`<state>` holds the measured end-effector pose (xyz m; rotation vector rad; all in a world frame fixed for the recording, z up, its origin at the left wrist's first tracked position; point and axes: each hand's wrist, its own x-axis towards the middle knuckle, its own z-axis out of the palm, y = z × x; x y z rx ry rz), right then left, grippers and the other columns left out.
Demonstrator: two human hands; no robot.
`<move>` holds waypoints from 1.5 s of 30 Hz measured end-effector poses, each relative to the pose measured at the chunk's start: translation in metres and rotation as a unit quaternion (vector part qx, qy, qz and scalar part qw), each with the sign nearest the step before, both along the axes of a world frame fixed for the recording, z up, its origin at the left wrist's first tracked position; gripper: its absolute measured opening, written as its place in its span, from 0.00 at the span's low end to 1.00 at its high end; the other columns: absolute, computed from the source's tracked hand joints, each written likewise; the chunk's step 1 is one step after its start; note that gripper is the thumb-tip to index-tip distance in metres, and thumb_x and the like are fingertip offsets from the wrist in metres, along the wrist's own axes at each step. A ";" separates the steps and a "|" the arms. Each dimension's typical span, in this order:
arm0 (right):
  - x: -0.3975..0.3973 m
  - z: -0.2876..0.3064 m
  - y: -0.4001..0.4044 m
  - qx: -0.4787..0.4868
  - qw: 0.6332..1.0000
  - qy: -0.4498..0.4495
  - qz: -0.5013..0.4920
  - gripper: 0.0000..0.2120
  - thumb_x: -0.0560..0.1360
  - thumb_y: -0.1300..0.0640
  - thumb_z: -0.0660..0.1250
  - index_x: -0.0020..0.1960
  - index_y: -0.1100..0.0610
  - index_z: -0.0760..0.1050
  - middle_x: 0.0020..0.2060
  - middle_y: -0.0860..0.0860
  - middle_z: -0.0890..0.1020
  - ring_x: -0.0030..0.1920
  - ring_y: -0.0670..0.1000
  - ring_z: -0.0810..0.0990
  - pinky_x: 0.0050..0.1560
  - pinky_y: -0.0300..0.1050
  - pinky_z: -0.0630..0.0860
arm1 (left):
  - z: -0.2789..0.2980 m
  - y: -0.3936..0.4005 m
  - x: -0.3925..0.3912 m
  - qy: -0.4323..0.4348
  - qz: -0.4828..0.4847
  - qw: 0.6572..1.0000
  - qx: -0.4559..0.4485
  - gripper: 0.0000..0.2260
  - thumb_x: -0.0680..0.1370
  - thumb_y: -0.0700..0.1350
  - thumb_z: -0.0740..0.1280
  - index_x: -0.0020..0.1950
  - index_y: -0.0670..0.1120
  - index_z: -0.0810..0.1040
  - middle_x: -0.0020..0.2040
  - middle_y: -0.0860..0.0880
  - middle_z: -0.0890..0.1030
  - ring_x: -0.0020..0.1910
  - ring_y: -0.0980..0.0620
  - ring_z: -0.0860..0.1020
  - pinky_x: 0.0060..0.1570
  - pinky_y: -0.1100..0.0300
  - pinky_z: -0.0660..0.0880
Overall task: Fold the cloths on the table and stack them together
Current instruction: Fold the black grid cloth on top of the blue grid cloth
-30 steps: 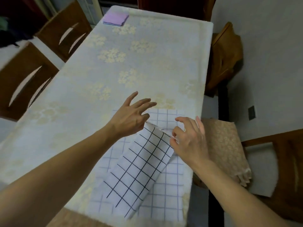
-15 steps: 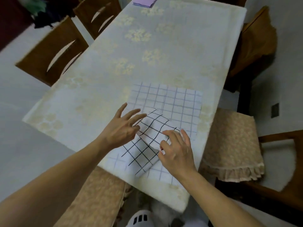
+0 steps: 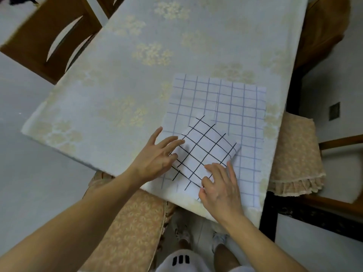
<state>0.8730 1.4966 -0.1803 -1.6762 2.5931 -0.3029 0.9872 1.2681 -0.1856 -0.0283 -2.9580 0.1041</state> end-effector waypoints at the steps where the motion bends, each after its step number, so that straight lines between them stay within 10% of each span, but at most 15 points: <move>1: 0.004 -0.003 0.000 0.001 1.000 0.001 -0.002 0.03 0.65 0.59 0.73 0.38 0.58 0.80 0.56 0.55 0.80 0.61 0.57 0.77 0.74 0.66 0.60 | -0.003 -0.001 0.002 -0.002 -0.002 1.000 0.000 0.04 0.73 0.44 0.68 0.40 0.45 0.76 0.69 0.41 0.75 0.66 0.41 0.76 0.69 0.29 0.59; 27: 0.018 -0.015 0.013 0.017 0.999 -0.048 0.014 0.12 0.72 0.49 0.65 0.41 0.57 0.81 0.56 0.53 0.81 0.60 0.53 0.78 0.71 0.62 0.67 | 0.001 0.001 0.014 -0.078 -0.029 0.994 0.073 0.12 0.69 0.55 0.67 0.38 0.47 0.81 0.61 0.45 0.80 0.61 0.46 0.77 0.69 0.33 0.61; 36: -0.048 -0.020 -0.021 0.061 0.998 -0.011 -0.014 0.32 0.78 0.46 0.55 0.77 0.63 0.63 0.77 0.61 0.63 0.78 0.59 0.60 0.76 0.56 0.55 | 0.000 0.013 -0.065 -0.141 0.071 0.986 0.062 0.31 0.76 0.54 0.57 0.78 0.44 0.63 0.79 0.43 0.61 0.78 0.45 0.60 0.76 0.41 0.57; 45: -0.083 -0.056 -0.044 0.086 0.994 -0.057 -0.029 0.38 0.82 0.37 0.46 0.80 0.64 0.50 0.80 0.60 0.51 0.81 0.56 0.48 0.77 0.54 0.53 | -0.041 0.015 -0.094 -0.151 0.079 0.981 0.093 0.30 0.83 0.56 0.50 0.81 0.45 0.47 0.82 0.46 0.47 0.81 0.49 0.46 0.78 0.46 0.53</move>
